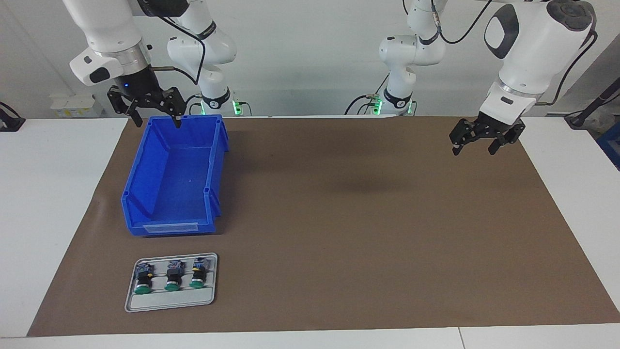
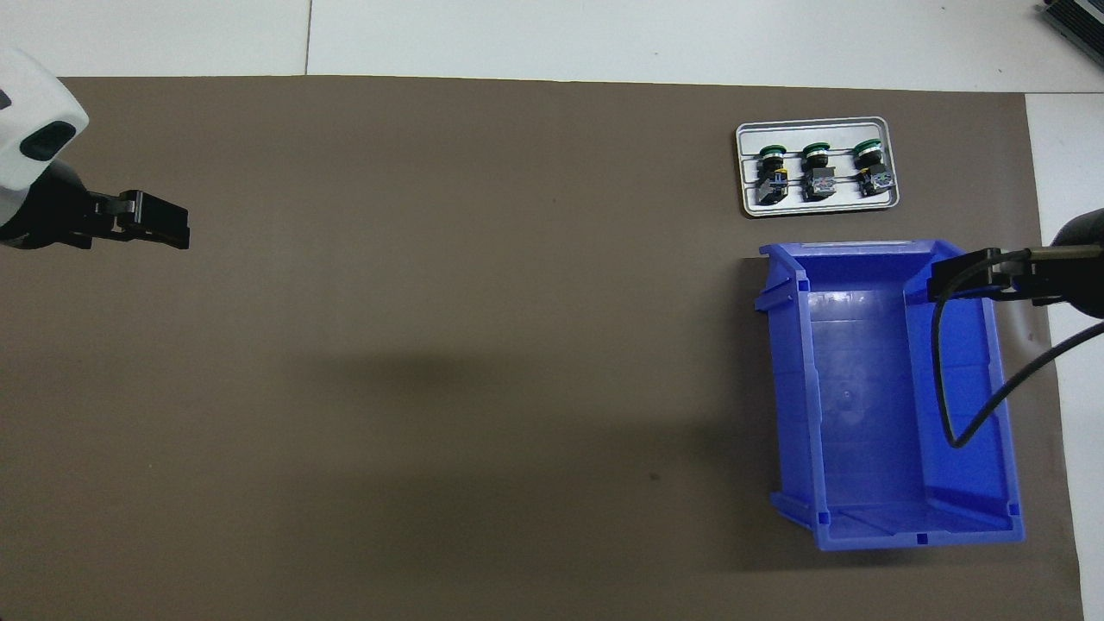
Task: Place and press button with both arms
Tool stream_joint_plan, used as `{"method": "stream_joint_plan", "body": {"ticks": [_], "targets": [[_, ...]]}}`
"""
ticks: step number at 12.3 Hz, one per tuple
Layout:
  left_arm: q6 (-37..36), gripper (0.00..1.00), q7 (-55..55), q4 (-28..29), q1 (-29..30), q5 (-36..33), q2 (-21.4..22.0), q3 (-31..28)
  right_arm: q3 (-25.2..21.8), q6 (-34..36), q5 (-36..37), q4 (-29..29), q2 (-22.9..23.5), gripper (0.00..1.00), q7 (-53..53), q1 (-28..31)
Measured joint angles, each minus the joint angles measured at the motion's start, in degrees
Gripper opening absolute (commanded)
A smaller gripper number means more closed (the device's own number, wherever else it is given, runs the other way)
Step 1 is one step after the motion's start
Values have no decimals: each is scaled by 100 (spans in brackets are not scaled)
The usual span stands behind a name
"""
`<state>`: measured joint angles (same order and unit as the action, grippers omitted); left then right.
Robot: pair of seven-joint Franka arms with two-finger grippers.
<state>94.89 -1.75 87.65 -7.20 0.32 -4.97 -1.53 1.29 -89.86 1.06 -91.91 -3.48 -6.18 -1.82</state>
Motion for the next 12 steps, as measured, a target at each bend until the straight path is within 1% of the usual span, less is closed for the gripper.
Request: {"method": "stream_joint_plan", "body": {"ticks": [4, 6, 9, 10, 12], "targets": [[0, 100, 0, 0, 0, 0, 0, 0, 17, -211, -2, -5, 9, 98, 0, -1], [0, 100, 0, 0, 0, 0, 0, 0, 16, -527, -2, -33, 139, 97, 0, 1], [0, 100, 0, 0, 0, 0, 0, 0, 13, -1103, -2, -47, 566, 97, 0, 51], [0, 100, 0, 0, 0, 0, 0, 0, 13, -1278, -1, 6, 784, 97, 0, 74], [0, 100, 0, 0, 0, 0, 0, 0, 9, -1520, -1, 292, 1357, 97, 0, 98]]}}
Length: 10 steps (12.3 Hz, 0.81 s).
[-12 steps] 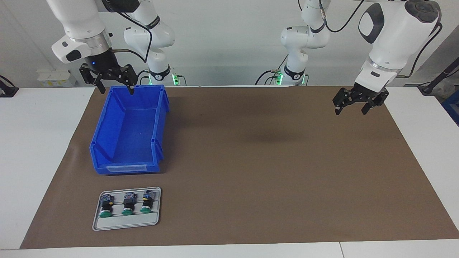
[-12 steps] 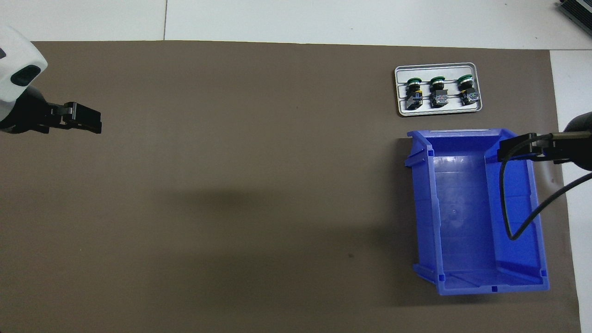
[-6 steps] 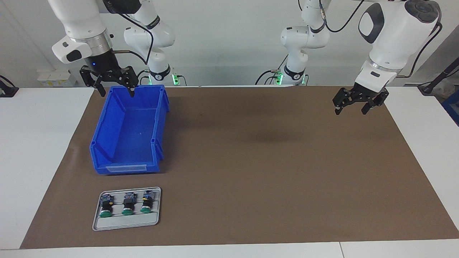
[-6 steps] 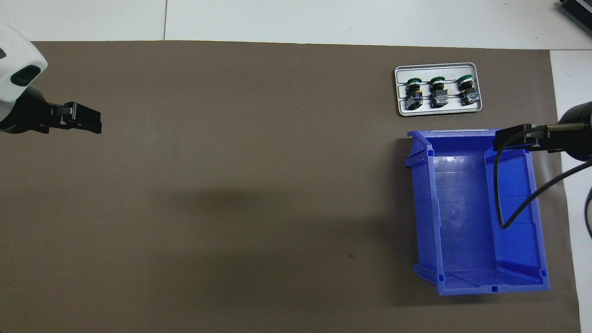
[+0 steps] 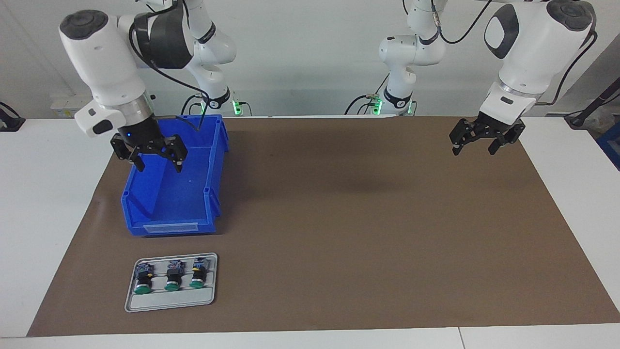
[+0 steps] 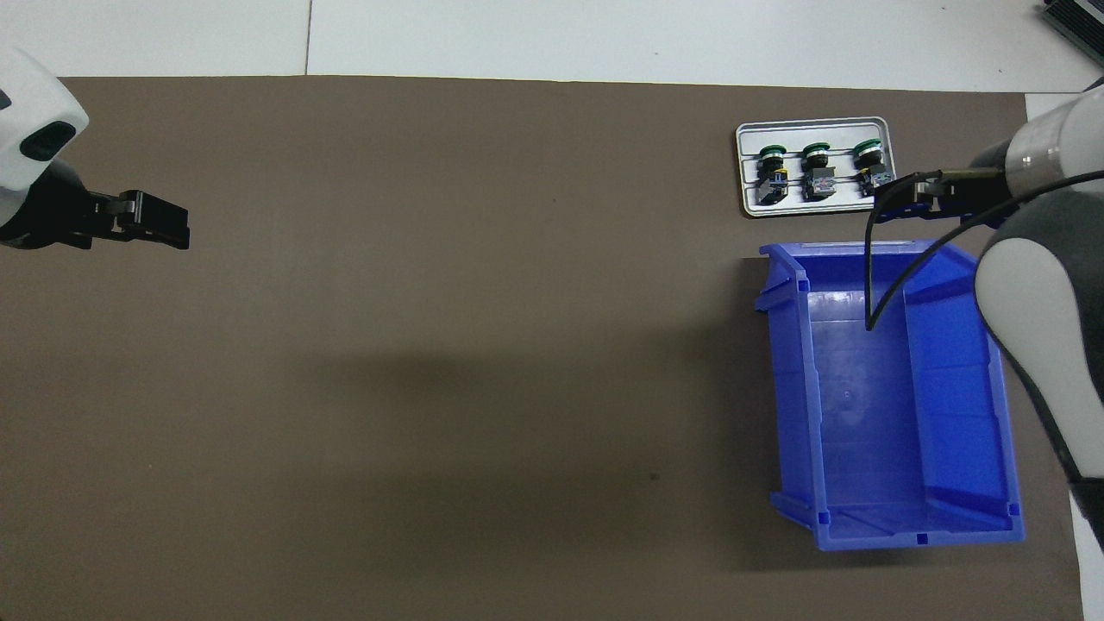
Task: Place and press button with both arms
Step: 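Reach the right gripper to the metal tray and grasp a green button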
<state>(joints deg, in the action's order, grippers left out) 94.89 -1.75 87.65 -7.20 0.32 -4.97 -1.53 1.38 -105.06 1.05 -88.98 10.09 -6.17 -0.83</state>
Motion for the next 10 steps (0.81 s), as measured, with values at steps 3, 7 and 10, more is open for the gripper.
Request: {"method": "stream_joint_plan", "body": {"ticks": [3, 7, 10], "targets": [[0, 100, 0, 0, 0, 0, 0, 0, -2, -659, 0, 390, 924, 97, 131, 109], [0, 100, 0, 0, 0, 0, 0, 0, -11, -1549, 0, 507, 1779, 87, 424, 245], [0, 100, 0, 0, 0, 0, 0, 0, -13, -2055, 0, 519, 2276, 84, 791, 413]]}}
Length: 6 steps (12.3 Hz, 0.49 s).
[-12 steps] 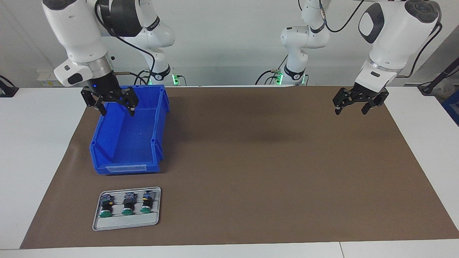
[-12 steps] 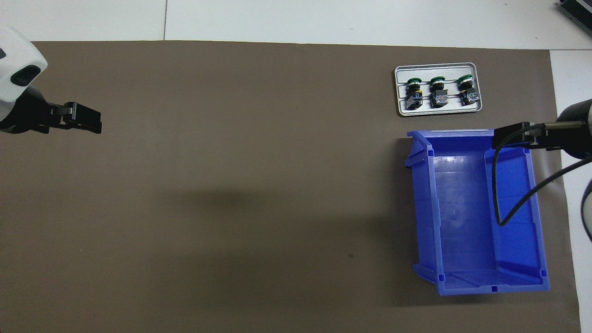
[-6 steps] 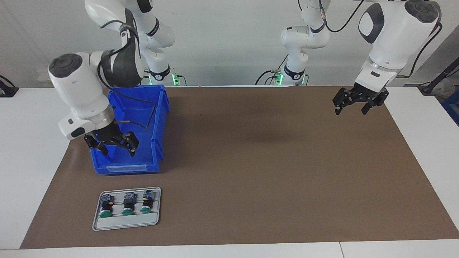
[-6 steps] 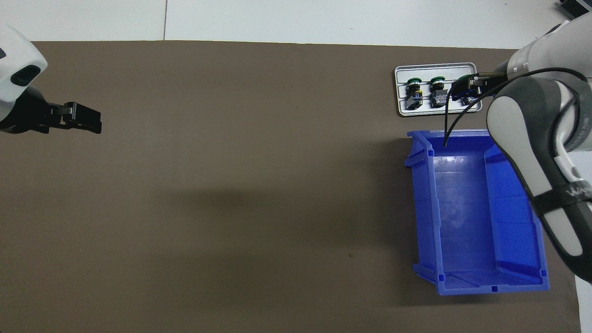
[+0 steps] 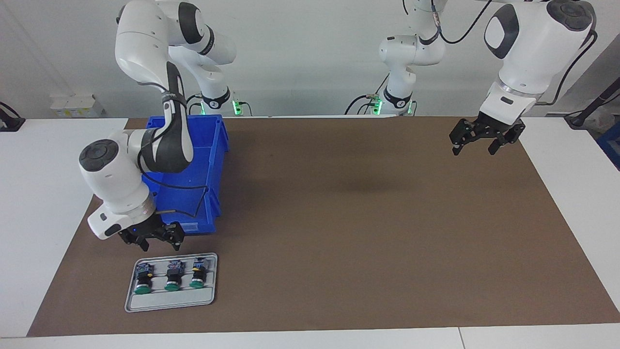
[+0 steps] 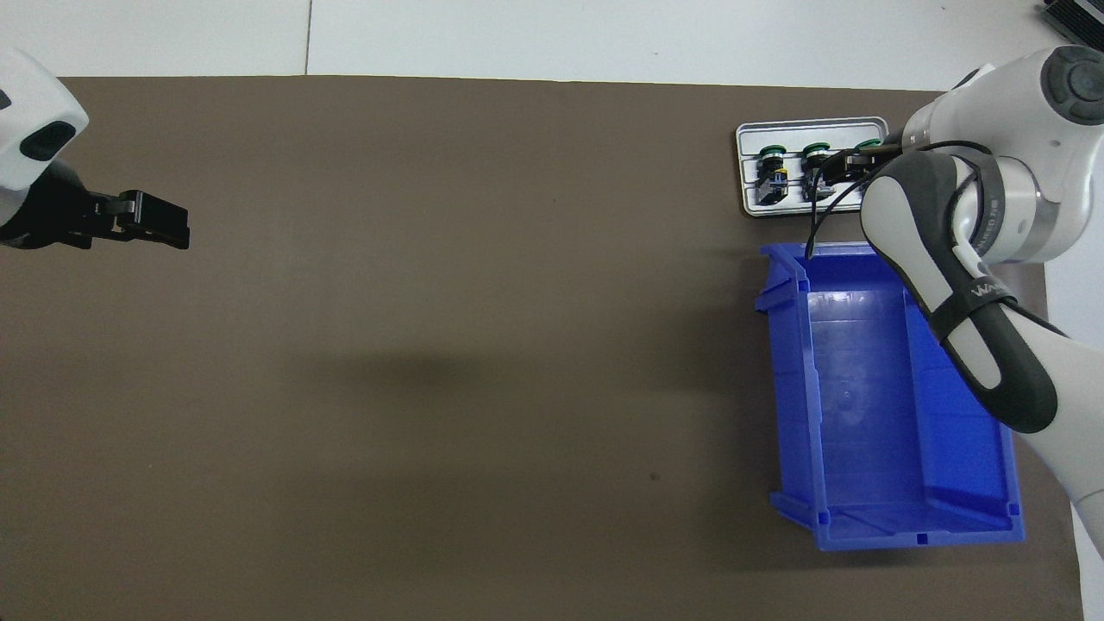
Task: Place and press button with both arms
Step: 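Reach the right gripper to the metal tray and grasp a green button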
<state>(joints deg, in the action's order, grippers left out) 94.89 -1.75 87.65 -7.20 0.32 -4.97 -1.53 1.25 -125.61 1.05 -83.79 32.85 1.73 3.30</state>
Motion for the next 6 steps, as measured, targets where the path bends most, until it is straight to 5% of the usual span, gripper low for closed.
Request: {"method": "stream_joint_plan", "body": {"ticks": [6], "targets": [[0, 100, 0, 0, 0, 0, 0, 0, 122, -642, -4, 161, 585, 78, 74, 3]]}}
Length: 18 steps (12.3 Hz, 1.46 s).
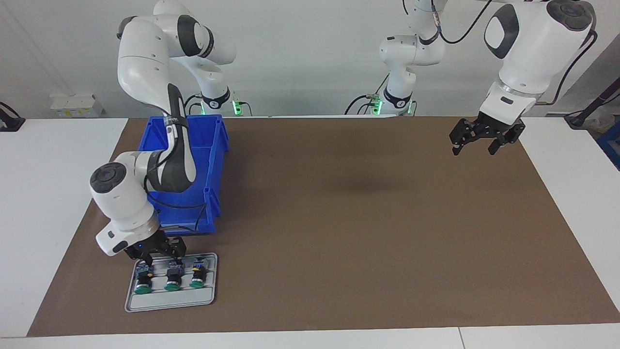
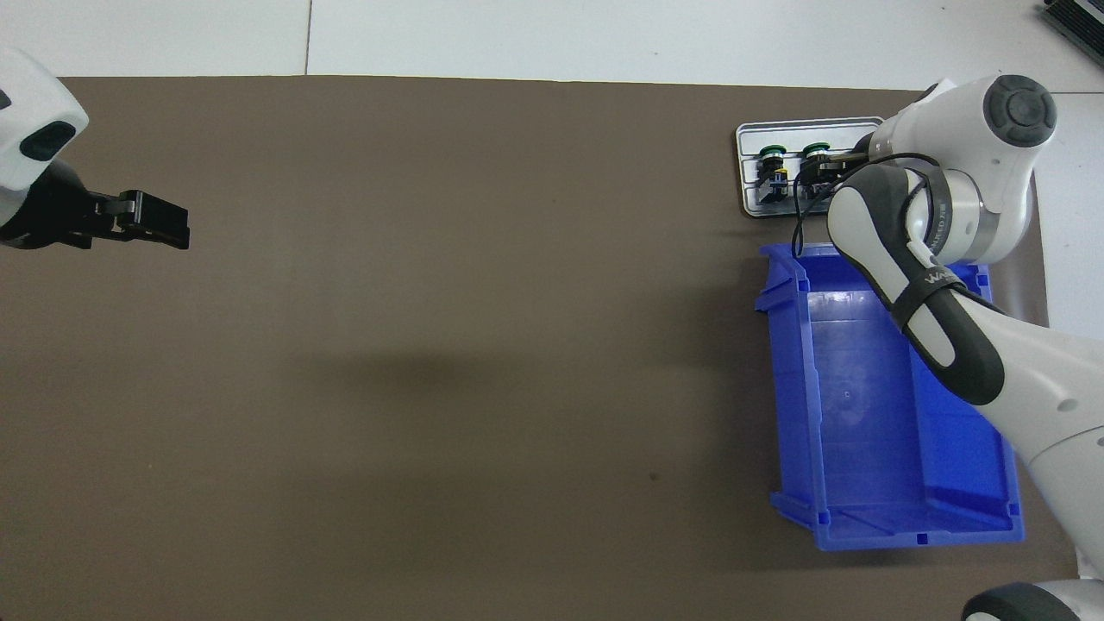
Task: Place and press button with both arms
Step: 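Reach the right gripper to the metal tray and grasp a green button, then carry the button with the right gripper to mid-table and set it down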
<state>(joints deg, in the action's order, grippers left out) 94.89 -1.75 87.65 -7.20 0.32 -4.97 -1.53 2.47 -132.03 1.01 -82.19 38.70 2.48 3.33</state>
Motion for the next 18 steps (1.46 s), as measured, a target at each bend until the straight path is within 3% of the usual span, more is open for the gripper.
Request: {"method": "stream_joint_plan", "body": {"ticks": [3, 6, 10, 15, 18], "targets": [[0, 100, 0, 0, 0, 0, 0, 0, 16, -86, -7, 63, 86, 73, 0, -3], [0, 100, 0, 0, 0, 0, 0, 0, 14, -91, -15, 66, 99, 57, 0, 3], [0, 100, 0, 0, 0, 0, 0, 0, 19, -91, -25, 41, 118, 0, 1, -11], [0, 100, 0, 0, 0, 0, 0, 0, 21, -106, -33, 60, 53, 0, 0, -19], [0, 100, 0, 0, 0, 0, 0, 0, 23, 84, -57, 50, -371, 0, -414, -94]]}}
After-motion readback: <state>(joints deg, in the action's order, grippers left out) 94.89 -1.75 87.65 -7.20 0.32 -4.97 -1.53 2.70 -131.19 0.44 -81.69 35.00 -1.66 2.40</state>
